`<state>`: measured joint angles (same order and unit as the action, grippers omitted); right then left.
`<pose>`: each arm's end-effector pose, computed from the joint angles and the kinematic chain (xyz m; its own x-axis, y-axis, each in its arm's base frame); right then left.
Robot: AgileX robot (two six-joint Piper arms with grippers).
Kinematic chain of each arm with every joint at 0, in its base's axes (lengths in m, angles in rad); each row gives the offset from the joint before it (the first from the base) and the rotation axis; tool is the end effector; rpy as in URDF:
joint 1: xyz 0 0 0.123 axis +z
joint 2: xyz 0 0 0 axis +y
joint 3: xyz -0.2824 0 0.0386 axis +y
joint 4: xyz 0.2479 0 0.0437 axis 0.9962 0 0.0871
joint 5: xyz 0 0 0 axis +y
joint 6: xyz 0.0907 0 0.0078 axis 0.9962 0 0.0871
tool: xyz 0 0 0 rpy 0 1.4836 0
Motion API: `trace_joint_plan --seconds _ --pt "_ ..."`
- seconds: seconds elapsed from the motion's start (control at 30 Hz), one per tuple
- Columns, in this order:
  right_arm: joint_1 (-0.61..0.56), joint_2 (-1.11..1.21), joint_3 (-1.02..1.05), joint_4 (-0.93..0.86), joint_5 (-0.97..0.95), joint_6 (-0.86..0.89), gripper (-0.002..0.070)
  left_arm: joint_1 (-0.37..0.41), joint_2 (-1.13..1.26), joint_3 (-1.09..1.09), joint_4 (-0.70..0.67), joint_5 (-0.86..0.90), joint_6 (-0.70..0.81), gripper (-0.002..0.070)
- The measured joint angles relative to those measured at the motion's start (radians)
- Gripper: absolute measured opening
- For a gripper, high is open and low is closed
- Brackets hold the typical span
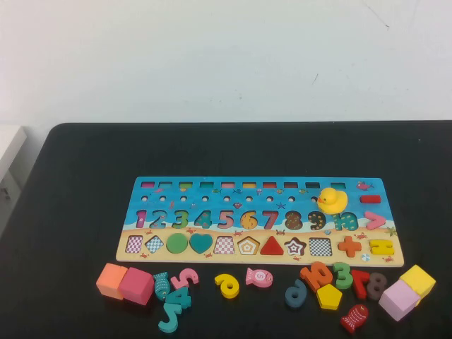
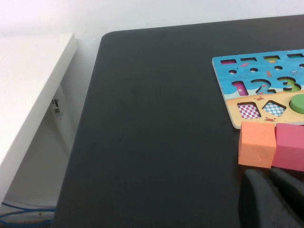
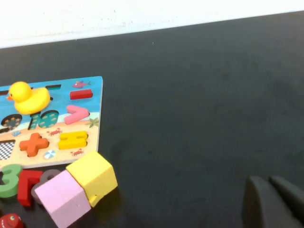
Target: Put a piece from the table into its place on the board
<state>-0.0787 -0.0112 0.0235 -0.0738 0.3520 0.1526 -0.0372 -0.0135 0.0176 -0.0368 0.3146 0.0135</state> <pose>0.0528 -0.0065 0.1741 -0.2624 0.1041 -0.9593 0.1252 0.9894 0.0732 0.0537 -0.0030 0.1795 -0.2301 -0.0129 -0.9731 0.0433 0.9988 -0.0235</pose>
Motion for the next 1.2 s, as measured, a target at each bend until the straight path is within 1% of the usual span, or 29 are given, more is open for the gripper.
trace_joint_plan --seconds 1.07,1.2 --pt "0.000 0.000 0.000 0.002 0.000 0.000 0.0019 0.000 0.000 0.000 0.000 0.000 0.000 -0.0002" --pt "0.000 0.000 0.000 0.063 -0.002 0.000 0.0019 0.000 0.000 0.000 0.000 0.000 0.000 -0.0002"
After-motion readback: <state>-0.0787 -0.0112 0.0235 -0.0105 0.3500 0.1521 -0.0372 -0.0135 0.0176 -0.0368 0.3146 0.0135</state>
